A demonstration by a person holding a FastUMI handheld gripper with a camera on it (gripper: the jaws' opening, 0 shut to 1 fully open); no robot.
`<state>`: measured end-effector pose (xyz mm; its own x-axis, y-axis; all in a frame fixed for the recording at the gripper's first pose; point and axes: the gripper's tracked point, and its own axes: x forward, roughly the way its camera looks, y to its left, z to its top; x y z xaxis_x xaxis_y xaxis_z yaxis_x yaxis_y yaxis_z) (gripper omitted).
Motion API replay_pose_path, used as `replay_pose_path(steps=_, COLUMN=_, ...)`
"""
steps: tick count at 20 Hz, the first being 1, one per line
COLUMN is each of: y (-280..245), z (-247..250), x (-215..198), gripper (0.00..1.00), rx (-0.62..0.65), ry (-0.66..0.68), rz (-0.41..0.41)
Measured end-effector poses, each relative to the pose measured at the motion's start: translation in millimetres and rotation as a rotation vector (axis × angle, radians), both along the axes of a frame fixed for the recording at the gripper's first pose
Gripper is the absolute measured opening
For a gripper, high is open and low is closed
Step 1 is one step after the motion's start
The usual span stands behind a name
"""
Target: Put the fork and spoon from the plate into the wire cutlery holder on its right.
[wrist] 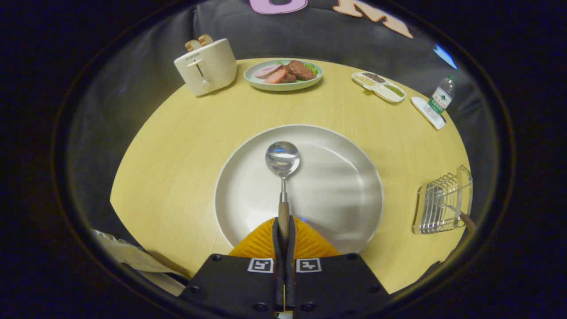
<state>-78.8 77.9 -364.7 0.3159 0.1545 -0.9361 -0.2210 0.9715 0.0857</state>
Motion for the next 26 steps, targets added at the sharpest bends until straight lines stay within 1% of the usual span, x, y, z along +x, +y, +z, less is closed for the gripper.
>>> replay_pose_path(steps=11, y=-54, z=41, x=-2, gripper=0.05, rx=-0.036, ry=0.015, rz=0.020)
replay_pose_path(steps=17, y=-83, z=60, x=-9, gripper=0.05, rx=-0.043, ry=0.030, rz=-0.010)
replay_pose_path(steps=26, y=-138, z=87, x=-3, gripper=0.05, rx=-0.066, ry=0.018, rz=-0.054)
